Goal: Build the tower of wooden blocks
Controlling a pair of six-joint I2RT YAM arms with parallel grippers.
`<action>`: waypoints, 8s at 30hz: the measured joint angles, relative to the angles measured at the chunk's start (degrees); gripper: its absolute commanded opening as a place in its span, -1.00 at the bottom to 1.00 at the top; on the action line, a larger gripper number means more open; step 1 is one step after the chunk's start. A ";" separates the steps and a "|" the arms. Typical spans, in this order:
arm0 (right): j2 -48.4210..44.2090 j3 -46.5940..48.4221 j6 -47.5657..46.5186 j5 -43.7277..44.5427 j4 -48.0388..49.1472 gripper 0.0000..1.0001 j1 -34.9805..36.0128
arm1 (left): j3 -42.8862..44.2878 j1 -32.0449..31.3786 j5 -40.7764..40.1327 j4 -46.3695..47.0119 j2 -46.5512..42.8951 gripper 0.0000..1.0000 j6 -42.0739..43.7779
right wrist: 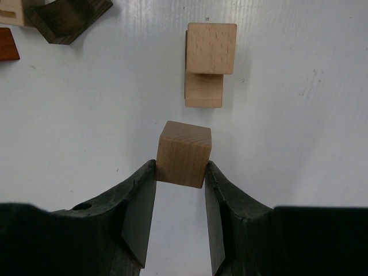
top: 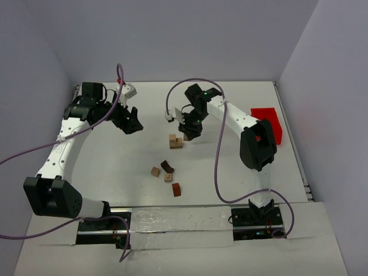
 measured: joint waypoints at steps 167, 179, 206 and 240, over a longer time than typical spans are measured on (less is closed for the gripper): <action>-31.72 -23.35 23.21 -13.24 3.28 0.78 -26.04 | 12.21 -21.49 -8.55 -4.59 24.20 -0.92 27.59; -31.01 -23.01 23.21 -13.24 3.41 0.78 -26.04 | 15.42 -21.61 -8.56 -5.26 28.01 -0.68 24.75; -30.75 -22.93 23.21 -13.24 3.41 0.79 -26.05 | 15.43 -22.65 -12.70 -4.81 31.39 -0.40 22.01; -30.75 -22.93 23.14 -13.24 3.39 0.79 -26.04 | 14.86 -23.69 -14.15 -3.03 31.39 -0.34 20.50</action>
